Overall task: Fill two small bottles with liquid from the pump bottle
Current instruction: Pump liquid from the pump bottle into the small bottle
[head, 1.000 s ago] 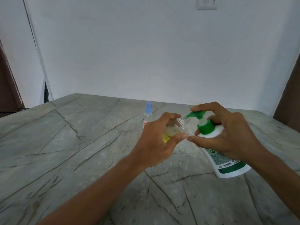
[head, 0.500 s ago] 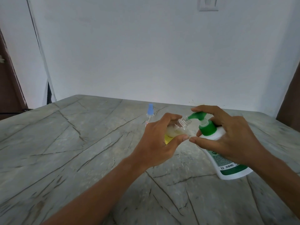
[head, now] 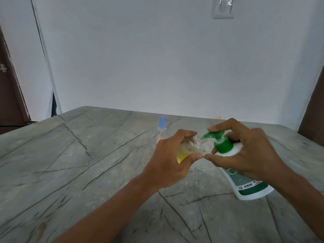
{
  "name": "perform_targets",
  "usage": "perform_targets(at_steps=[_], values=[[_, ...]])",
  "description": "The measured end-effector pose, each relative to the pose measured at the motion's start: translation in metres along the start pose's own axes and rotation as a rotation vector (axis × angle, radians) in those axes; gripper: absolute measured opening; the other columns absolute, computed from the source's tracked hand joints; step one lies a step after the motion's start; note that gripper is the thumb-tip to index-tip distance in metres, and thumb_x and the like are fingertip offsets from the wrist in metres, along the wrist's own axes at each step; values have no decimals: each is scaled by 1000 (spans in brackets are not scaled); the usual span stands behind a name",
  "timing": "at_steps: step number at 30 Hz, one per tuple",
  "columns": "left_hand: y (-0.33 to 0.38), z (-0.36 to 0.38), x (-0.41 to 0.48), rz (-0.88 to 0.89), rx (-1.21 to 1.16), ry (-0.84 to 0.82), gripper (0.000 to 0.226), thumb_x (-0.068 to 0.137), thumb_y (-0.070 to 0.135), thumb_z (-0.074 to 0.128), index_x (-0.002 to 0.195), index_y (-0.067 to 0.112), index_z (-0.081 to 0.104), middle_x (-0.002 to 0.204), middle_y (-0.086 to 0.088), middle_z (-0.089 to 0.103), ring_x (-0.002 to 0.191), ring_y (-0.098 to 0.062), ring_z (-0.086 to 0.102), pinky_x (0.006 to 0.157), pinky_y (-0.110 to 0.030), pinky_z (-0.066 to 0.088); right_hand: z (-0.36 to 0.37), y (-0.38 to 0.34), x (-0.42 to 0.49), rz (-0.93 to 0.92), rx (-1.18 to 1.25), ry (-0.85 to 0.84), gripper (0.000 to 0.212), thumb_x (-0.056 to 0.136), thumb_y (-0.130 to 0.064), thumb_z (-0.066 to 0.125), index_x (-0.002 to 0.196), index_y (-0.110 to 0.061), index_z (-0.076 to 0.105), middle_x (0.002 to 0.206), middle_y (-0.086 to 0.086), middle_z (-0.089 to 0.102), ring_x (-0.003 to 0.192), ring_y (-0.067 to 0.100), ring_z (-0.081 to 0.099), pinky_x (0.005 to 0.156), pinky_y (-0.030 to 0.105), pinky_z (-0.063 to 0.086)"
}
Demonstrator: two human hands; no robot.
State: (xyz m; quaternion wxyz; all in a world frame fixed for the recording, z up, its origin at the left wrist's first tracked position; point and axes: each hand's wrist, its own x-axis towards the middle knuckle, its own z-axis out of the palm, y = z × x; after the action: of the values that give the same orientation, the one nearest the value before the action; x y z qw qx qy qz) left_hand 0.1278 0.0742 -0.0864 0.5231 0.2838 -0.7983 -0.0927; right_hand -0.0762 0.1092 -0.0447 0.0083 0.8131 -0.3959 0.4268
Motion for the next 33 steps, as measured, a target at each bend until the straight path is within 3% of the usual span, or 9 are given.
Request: perform_targets(at_steps=[4, 10, 15, 25, 33], values=[[0, 1, 0, -3, -2, -13, 48, 82, 31, 75, 122, 13, 56, 109, 5, 68, 93, -2, 63, 76, -14, 52, 0, -1, 0, 1, -5, 5, 51, 61, -49, 79, 106, -43, 56, 73, -21, 71, 64, -7, 67, 57, 3, 46], [0, -1, 2, -12, -17, 10, 47, 82, 31, 75, 122, 15, 56, 108, 8, 67, 96, 2, 63, 78, -13, 51, 1, -2, -1, -24, -31, -12, 64, 65, -48, 79, 122, -43, 51, 79, -24, 70, 72, -8, 66, 62, 1, 46], [0, 0, 1, -11, -13, 9, 47, 82, 32, 74, 123, 15, 55, 109, 8, 67, 96, 0, 63, 79, -17, 53, 1, -2, -1, -26, -21, -9, 62, 65, -48, 79, 120, -42, 51, 77, -23, 70, 69, -9, 66, 60, 1, 45], [2, 1, -2, -26, -49, -2, 46, 82, 29, 75, 121, 12, 58, 105, 7, 68, 91, -2, 64, 74, -10, 48, 0, -2, 0, -30, -3, 9, 51, 63, -48, 78, 108, -39, 56, 73, -22, 71, 63, -7, 66, 56, 2, 46], [2, 0, 1, -30, -52, 7, 47, 82, 29, 74, 122, 12, 57, 108, 6, 68, 96, -2, 64, 79, -16, 52, 0, -2, -1, -36, -25, -11, 64, 64, -45, 82, 121, -41, 53, 83, -23, 71, 71, -6, 67, 61, 3, 47]])
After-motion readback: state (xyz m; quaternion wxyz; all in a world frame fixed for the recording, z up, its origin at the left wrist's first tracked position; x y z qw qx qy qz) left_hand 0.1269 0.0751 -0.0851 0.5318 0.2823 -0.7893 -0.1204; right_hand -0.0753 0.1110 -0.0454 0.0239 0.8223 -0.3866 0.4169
